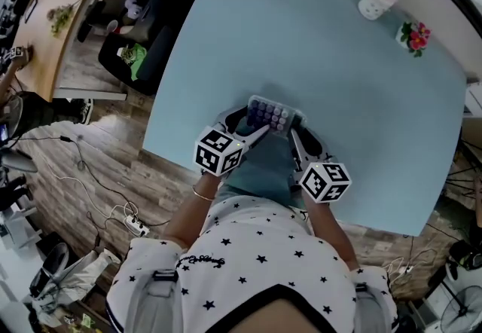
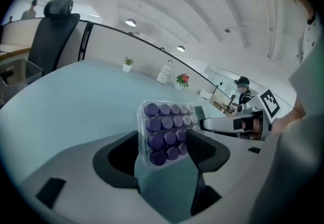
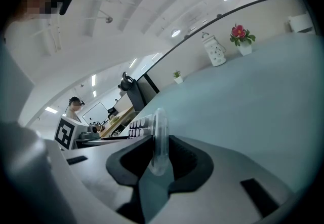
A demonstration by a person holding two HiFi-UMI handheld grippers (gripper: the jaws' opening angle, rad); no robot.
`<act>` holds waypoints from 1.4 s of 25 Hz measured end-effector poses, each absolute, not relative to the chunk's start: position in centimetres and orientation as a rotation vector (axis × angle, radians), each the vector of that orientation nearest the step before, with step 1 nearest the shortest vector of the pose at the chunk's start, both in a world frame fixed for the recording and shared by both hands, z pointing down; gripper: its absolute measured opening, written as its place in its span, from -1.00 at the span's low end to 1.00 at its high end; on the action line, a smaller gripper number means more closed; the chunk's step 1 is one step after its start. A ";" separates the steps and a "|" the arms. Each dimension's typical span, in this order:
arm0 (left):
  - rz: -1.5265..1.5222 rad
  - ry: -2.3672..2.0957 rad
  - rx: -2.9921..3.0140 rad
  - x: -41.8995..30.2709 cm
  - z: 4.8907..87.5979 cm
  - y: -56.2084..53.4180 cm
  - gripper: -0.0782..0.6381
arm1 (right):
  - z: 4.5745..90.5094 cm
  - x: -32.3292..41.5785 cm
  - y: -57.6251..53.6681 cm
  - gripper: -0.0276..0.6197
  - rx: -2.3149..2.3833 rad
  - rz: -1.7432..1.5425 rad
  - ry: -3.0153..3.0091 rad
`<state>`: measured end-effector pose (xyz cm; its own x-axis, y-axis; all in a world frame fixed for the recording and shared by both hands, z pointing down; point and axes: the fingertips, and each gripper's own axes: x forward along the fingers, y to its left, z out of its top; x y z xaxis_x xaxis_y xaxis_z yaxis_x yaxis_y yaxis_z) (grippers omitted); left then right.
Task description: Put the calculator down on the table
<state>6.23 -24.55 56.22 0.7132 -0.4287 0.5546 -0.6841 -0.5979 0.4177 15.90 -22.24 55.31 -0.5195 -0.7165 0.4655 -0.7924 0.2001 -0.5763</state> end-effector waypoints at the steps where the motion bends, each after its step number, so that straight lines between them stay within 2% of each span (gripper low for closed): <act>1: 0.544 -0.844 2.290 6.2 56.4 -24.6 0.05 | 55.4 15.9 -22.3 -0.63 1.486 1.229 -2.354; 21: 0.705 -0.888 2.242 6.8 57.6 -25.4 0.05 | 57.7 16.4 -23.1 -0.60 1.486 1.236 -2.194; 35: 0.688 -0.914 2.173 6.8 58.2 -26.1 0.06 | 57.9 16.6 -24.0 -0.52 1.479 1.077 -2.127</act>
<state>6.80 -26.10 58.17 0.6151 -0.4067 0.6755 -0.7615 -0.5286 0.3752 16.59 -24.05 57.93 -0.4041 -0.6505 0.6431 -0.9034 0.1736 -0.3920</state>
